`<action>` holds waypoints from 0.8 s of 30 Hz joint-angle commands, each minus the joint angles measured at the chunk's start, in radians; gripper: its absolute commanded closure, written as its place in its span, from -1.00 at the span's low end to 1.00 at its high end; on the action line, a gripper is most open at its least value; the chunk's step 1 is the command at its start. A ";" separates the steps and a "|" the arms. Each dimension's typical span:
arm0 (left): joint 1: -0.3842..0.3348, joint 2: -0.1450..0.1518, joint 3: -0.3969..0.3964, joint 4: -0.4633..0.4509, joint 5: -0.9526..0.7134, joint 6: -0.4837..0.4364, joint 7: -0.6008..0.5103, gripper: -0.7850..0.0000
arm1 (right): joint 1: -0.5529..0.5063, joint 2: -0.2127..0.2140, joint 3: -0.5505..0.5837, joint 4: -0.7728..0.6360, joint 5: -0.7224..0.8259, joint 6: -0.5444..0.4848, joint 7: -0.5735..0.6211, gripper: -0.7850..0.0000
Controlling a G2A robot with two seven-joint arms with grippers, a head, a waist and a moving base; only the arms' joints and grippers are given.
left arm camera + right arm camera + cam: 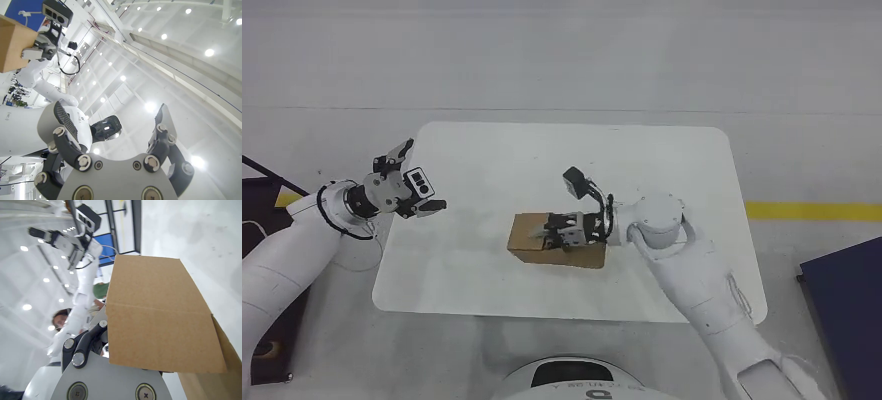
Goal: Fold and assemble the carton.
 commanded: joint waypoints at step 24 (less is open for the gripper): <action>0.000 0.000 0.000 0.000 0.000 0.000 0.000 -1.00 | 0.415 -0.009 -0.344 0.251 -0.775 -0.051 0.321 -1.00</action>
